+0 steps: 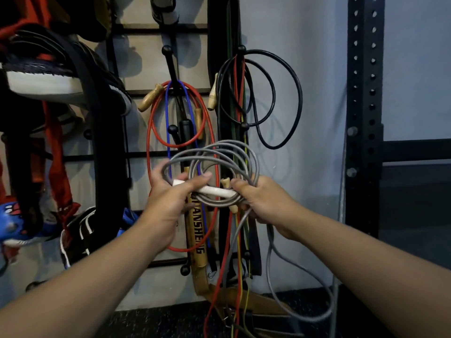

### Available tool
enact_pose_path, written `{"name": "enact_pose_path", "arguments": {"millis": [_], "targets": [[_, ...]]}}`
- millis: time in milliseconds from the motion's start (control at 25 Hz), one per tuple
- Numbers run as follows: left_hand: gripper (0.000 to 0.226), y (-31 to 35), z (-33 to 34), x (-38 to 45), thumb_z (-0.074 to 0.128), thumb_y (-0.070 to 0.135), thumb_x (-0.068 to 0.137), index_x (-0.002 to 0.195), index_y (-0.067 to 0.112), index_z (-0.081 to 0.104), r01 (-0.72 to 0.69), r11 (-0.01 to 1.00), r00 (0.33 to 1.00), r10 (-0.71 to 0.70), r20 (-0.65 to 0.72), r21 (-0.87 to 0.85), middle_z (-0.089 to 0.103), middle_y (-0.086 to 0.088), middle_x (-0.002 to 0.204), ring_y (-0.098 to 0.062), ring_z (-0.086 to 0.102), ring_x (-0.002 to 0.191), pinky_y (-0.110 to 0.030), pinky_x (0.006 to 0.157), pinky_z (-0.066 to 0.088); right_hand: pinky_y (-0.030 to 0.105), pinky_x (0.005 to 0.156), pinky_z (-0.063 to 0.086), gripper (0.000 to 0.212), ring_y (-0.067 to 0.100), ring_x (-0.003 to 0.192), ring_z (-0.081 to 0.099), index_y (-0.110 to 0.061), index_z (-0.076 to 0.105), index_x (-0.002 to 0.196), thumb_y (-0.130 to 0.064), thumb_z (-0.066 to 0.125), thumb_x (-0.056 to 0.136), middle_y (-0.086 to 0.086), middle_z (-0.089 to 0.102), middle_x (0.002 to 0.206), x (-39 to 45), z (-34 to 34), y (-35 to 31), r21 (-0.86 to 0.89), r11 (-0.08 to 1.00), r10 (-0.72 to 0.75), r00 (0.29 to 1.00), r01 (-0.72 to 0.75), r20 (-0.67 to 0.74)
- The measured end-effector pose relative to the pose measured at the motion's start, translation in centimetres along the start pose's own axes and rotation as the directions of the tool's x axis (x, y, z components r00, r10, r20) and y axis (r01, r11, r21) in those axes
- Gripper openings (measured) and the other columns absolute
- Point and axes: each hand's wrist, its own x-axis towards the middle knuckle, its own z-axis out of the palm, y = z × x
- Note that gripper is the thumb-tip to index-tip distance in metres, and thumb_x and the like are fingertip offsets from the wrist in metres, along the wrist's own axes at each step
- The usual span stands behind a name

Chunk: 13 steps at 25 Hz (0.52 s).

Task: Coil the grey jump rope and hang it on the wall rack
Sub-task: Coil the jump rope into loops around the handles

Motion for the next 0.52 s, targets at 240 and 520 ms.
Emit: {"name": "enact_pose_path", "arguments": {"millis": [240,520], "targets": [[0.134,6.0,0.0,-0.7,0.088,0.055,0.065,0.162,0.042,-0.003,-0.695,0.028,0.703,0.235,0.671,0.718,0.014,0.006,0.173,-0.016,0.009,0.158,-0.048,0.128,0.012,0.034,0.060,0.043,0.031,0.012,0.058,0.052,-0.026,0.056,0.065,-0.029,0.065,0.095,-0.006,0.056,0.061,0.5,-1.1,0.6,-0.433,0.887,-0.137,0.987,0.160,0.083],[0.074,4.7,5.1,0.6,0.094,0.048,0.061,0.122,0.026,0.059,-0.600,0.037,0.740,-0.354,0.572,0.799,0.071,0.004,0.110,-0.021,0.066,0.101,-0.039,0.090,0.055,0.033,0.058,0.039,0.026,0.019,0.071,0.052,-0.026,0.049,0.077,-0.037,0.071,0.086,-0.009,0.052,0.071,-0.5,0.2,0.2,-0.677,0.677,-0.188,0.957,0.289,0.220]]}}
